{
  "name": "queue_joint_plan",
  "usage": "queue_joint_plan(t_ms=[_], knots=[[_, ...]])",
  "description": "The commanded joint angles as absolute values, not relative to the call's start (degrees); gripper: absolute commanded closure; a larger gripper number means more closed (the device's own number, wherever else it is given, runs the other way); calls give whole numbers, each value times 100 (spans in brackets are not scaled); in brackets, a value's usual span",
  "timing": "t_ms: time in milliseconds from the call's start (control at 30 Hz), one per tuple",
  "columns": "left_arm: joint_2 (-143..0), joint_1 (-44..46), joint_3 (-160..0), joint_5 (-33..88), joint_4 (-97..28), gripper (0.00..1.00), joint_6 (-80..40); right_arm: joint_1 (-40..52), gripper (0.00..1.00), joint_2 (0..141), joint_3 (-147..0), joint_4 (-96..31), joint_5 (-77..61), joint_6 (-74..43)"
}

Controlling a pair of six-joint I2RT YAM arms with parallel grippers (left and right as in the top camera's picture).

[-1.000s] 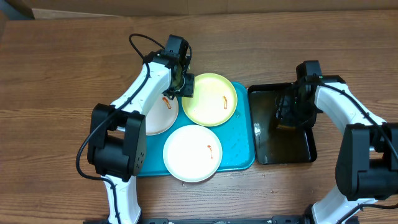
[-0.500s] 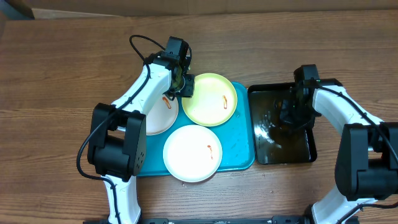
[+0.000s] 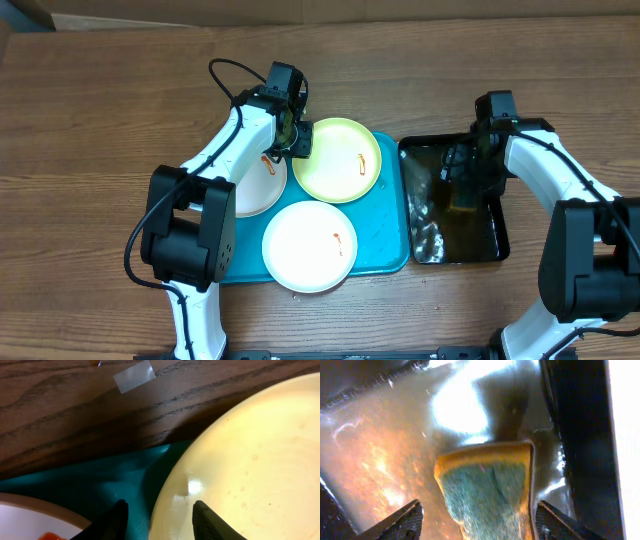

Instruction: Clean dirty plates on tray and stack at the side

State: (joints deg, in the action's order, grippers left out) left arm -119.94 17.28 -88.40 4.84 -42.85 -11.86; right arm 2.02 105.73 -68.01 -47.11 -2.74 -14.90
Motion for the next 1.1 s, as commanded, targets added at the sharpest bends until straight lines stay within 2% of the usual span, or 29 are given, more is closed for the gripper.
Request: queue_joint_plan(t_ms=[0, 67, 100, 133, 167, 200, 267, 300, 333, 733, 767, 833, 900, 933, 967, 1067], knots=[[-12066, 1772, -8774, 445, -4276, 56, -1203, 220, 48, 10624, -6598, -4486, -239, -1485], [-12066, 1772, -8774, 445, -4276, 57, -1216, 220, 84, 10624, -6567, -4458, -244, -1487], [-12066, 1772, -8774, 445, -4276, 57, -1245, 220, 90, 10624, -6567, -4462, -266, -1487], [-12066, 1772, -8774, 445, -4276, 58, -1243, 220, 91, 10621, -6569, -4462, -268, -1490], [-12066, 1772, -8774, 445, -4276, 59, -1243, 220, 91, 10621, -6587, -4460, -266, -1487], [-12066, 1772, -8774, 445, -4276, 58, -1245, 220, 79, 10621, -6624, -4466, -268, -1487], [-12066, 1772, -8774, 445, -4274, 57, -1243, 220, 36, 10621, -6766, -4552, -266, -1487], [-12066, 1772, -8774, 445, -4276, 55, -1243, 220, 28, 10621, -6853, -4604, -263, -1485], [-12066, 1772, -8774, 445, -4276, 53, -1243, 220, 26, 10621, -6936, -4648, -261, -1483], [-12066, 1772, -8774, 447, -4274, 53, -1247, 268, 30, 10643, -6399, -4346, -263, -1507], [-12066, 1772, -8774, 447, -4274, 53, -1247, 268, 39, 10643, -6320, -4261, -261, -1505], [-12066, 1772, -8774, 447, -4274, 53, -1247, 268, 96, 10643, -6239, -4136, -259, -1505], [-12066, 1772, -8774, 445, -4276, 53, -1245, 263, 96, 10641, -6318, -4154, -261, -1505], [-12066, 1772, -8774, 445, -4276, 53, -1245, 250, 80, 10641, -6405, -4219, -261, -1505], [-12066, 1772, -8774, 445, -4276, 53, -1245, 250, 71, 10641, -6501, -4289, -259, -1503], [-12066, 1772, -8774, 447, -4257, 62, -1249, 252, 69, 10641, -6720, -4471, -259, -1500]])
